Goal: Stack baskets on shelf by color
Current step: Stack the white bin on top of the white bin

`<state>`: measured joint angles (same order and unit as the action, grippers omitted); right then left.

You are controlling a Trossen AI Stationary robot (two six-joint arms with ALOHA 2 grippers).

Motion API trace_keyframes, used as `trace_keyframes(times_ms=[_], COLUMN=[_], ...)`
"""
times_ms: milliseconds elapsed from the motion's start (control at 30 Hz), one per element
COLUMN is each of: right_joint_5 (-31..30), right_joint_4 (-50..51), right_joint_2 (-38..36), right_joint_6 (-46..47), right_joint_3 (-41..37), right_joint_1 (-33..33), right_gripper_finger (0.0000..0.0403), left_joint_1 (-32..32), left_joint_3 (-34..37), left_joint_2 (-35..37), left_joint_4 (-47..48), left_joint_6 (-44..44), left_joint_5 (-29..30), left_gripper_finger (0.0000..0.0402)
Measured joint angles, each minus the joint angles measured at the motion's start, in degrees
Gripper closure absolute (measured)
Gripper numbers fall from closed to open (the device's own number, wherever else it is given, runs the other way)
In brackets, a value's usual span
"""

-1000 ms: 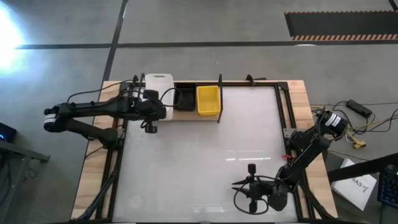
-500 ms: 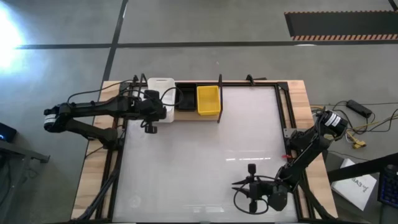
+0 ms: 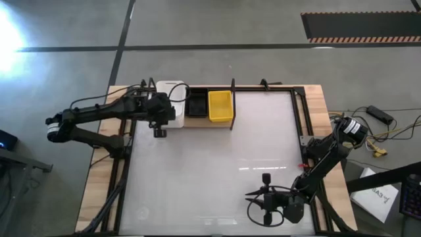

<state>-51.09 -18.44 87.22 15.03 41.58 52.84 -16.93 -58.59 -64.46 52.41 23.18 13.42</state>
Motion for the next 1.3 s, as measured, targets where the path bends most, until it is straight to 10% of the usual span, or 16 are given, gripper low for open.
trace_keyframes(times_ms=[400, 900, 1300], right_joint_5=[0.0, 0.0, 0.0], right_joint_4=[0.0, 0.1, 0.1], right_joint_2=[0.0, 0.0, 0.0], right_joint_6=[0.0, 0.0, 0.0], right_joint_3=[0.0, 0.0, 0.0], right_joint_1=[0.0, 0.0, 0.0], right_gripper_finger=[0.0344, 0.0344, 0.0344], left_joint_1=[-0.4, -0.4, 3.7], left_joint_3=[0.2, -3.1, -9.3], left_joint_2=[-3.7, -3.0, -2.8], left_joint_4=[-2.8, 1.1, 7.7], left_joint_6=[-1.9, -3.5, -9.2], left_joint_5=[0.7, 1.9, 9.6], left_gripper_finger=[0.0376, 0.0184, 0.0164])
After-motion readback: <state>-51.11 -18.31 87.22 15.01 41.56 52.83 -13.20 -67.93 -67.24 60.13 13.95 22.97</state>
